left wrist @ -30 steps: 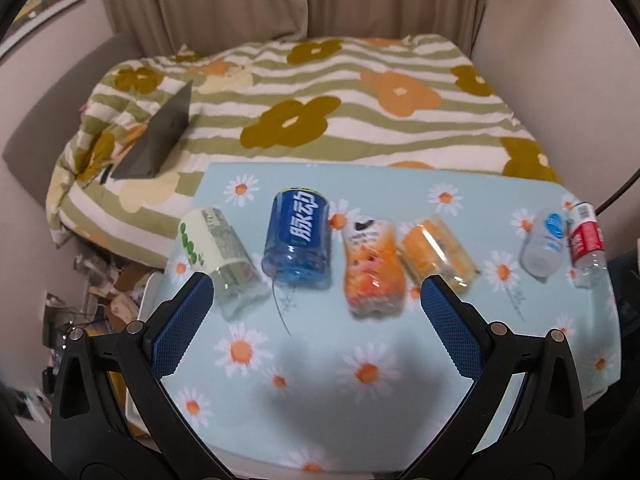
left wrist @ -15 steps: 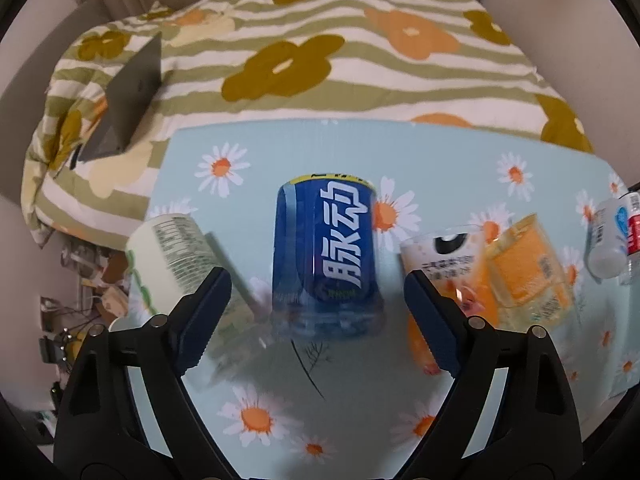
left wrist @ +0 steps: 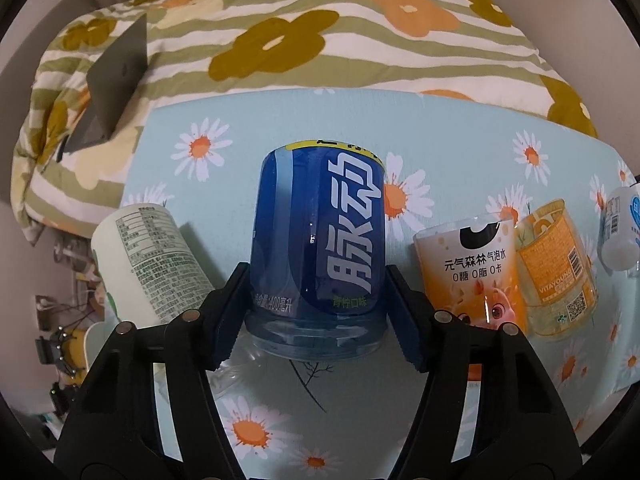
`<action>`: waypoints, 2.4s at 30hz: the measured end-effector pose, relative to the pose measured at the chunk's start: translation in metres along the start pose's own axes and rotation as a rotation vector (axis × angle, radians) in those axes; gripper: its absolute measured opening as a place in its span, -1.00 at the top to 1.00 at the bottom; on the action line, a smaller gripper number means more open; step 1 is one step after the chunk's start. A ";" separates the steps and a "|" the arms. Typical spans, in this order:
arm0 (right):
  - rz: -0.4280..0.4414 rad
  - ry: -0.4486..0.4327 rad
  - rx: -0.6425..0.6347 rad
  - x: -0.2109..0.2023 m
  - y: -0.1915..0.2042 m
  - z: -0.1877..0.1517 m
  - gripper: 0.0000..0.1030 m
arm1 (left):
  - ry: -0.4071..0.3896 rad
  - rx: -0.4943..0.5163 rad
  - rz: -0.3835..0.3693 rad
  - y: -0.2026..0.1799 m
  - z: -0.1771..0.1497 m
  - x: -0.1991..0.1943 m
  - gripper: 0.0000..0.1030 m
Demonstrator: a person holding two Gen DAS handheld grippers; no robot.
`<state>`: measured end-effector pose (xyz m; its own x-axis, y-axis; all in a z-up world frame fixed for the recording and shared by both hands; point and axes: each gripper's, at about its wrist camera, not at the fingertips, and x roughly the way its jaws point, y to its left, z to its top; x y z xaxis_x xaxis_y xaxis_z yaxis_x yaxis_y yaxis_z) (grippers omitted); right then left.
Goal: Flip cup upright
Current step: 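Lift the blue cup off the table with the left gripper, then lower the blue cup to the table and open the left gripper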
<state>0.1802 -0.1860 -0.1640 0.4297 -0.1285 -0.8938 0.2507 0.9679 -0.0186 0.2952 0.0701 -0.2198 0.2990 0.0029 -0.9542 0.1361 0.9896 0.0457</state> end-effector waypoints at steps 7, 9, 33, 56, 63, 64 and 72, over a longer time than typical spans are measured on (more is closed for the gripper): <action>-0.004 -0.013 0.006 -0.006 -0.001 -0.001 -0.99 | -0.025 0.001 0.008 0.000 -0.003 -0.011 -0.36; 0.000 -0.015 0.007 -0.009 -0.003 -0.001 -0.99 | -0.038 0.000 0.012 0.000 -0.004 -0.019 -0.36; 0.089 -0.072 -0.077 -0.068 -0.063 -0.057 -0.99 | -0.073 -0.002 -0.077 -0.113 -0.121 -0.096 -0.36; 0.110 -0.018 -0.048 -0.048 -0.125 -0.099 -0.99 | -0.046 0.021 -0.065 -0.188 -0.151 -0.062 -0.92; 0.117 -0.043 -0.044 -0.059 -0.128 -0.099 -0.99 | -0.090 0.014 -0.046 -0.183 -0.154 -0.082 -0.98; 0.120 -0.046 -0.045 -0.061 -0.128 -0.099 -0.99 | -0.095 0.005 -0.055 -0.180 -0.156 -0.086 -0.98; 0.203 -0.060 -0.078 -0.087 -0.121 -0.089 -0.99 | -0.169 -0.045 0.010 -0.147 -0.177 -0.150 -1.00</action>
<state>0.0351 -0.2728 -0.1240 0.5162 0.0601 -0.8544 0.0874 0.9886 0.1224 0.0630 -0.0508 -0.1355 0.4549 -0.0079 -0.8905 0.0908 0.9952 0.0375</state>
